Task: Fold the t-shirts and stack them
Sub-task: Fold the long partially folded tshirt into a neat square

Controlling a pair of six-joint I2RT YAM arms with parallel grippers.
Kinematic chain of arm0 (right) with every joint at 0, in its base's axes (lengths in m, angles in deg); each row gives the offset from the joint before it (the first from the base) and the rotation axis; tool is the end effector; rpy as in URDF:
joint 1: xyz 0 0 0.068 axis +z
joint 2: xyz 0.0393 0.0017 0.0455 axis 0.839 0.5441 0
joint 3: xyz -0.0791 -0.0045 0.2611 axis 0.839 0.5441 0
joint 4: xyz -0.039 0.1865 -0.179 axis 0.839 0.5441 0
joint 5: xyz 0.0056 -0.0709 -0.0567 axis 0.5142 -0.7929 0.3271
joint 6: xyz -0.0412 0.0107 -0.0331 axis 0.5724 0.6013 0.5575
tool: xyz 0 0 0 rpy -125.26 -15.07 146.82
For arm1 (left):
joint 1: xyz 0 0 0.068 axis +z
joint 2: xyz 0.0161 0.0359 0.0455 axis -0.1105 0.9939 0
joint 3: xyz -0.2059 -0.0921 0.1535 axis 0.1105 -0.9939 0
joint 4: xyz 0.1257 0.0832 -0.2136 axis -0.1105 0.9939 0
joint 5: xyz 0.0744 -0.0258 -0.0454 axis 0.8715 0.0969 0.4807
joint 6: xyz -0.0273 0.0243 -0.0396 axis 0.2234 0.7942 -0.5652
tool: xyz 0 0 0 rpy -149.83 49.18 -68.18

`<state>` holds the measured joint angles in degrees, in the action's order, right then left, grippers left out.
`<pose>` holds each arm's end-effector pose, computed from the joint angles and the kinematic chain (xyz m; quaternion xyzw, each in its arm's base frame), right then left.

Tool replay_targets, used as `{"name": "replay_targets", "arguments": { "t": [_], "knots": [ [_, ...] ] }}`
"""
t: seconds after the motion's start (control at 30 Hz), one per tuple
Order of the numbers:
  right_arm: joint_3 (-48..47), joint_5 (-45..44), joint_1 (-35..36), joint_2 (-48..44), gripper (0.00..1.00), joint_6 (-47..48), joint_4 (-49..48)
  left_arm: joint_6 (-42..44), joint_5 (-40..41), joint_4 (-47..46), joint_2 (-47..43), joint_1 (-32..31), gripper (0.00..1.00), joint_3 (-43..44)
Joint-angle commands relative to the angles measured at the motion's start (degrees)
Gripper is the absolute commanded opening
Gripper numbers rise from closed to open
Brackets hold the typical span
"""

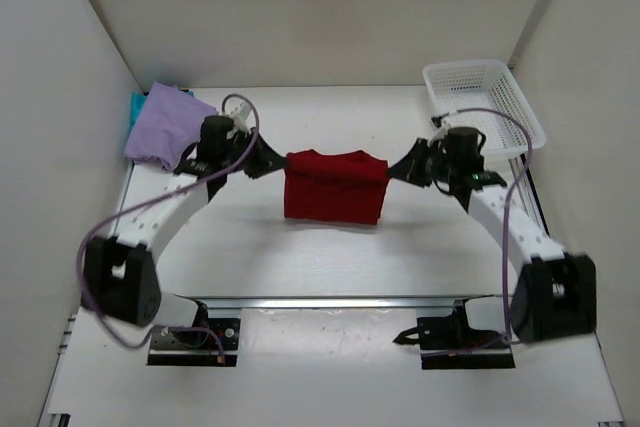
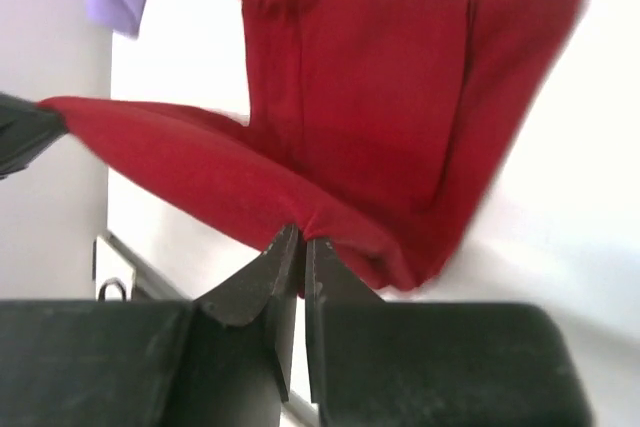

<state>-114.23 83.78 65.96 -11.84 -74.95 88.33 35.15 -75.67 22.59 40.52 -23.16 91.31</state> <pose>0.2591 0.0586 0.2654 0.0607 0.8564 0.3781 0.3464 0.2784 -0.1003 0.2809 -0.0881 0.8590 -0.4009 0.3060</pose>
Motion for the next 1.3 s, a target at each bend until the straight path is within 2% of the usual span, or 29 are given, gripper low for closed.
{"name": "replay_targets", "arguments": {
  "t": [0.0,0.07,0.13,0.3,0.37,0.43,0.47,0.53,0.6,0.67,0.7,0.77,0.9,0.97,1.07,1.27],
  "knots": [
    [-10.4,2.3,-2.6,14.2,0.00,6.1,-2.3,1.1,2.2,-0.8,14.3,2.3,0.00,11.2],
    [-18.9,3.7,-3.8,21.9,0.00,6.9,-0.7,0.8,1.9,-0.2,24.1,2.1,0.00,19.0],
    [-24.5,2.1,-3.8,30.5,0.00,7.8,1.7,0.6,4.4,1.7,29.7,2.6,0.00,23.9],
    [-37.3,0.9,-4.4,41.9,0.00,8.9,5.8,-1.1,5.6,2.4,39.3,4.8,0.04,32.2],
    [-41.2,0.1,-4.1,45.5,0.01,9.6,8.8,-0.9,5.1,3.2,42.7,5.0,0.14,34.7],
    [-43.8,-1.4,-3.7,47.4,0.07,10.1,10.2,-1.0,4.0,4.6,44.9,5.0,0.32,38.4],
    [-45.2,-1.5,-3.9,47.8,0.15,10.4,10.5,-0.6,3.9,4.8,45.6,5.1,0.48,39.5],
    [-46.6,-2.2,-3.8,47.6,0.29,10.5,11.6,-1.1,2.6,5.3,45.5,5.7,0.56,41.2],
    [-47.5,-3.7,-3.0,46.2,0.41,12.0,12.9,-2.0,2.9,3.3,42.8,5.9,0.58,39.6],
    [-45.3,-6.4,-1.8,41.4,0.44,12.6,12.3,-1.5,5.0,0.2,36.9,4.7,0.51,34.7],
    [-42.0,-8.4,-1.0,39.8,0.45,12.7,11.3,-1.4,5.5,-0.9,35.6,3.8,0.51,33.4],
    [-35.3,-8.8,0.6,34.3,0.40,11.5,5.1,-0.4,5.3,-3.5,31.6,-0.4,0.50,27.4],
    [-21.8,-4.2,4.1,31.3,0.09,8.1,-3.0,-1.3,5.2,-10.8,30.4,-5.3,0.48,16.8],
    [-17.5,-1.2,4.7,32.0,0.01,6.9,-7.6,-2.1,5.0,-13.2,31.2,-6.1,0.45,11.5],
    [-7.1,-1.4,5.2,31.7,0.00,4.3,-13.8,-4.9,3.7,-18.6,31.2,-4.3,0.41,2.5],
    [4.0,-0.6,5.0,31.6,0.00,2.0,-22.8,-10.7,0.1,-33.5,23.8,-1.6,0.43,-16.6]
  ]
}}
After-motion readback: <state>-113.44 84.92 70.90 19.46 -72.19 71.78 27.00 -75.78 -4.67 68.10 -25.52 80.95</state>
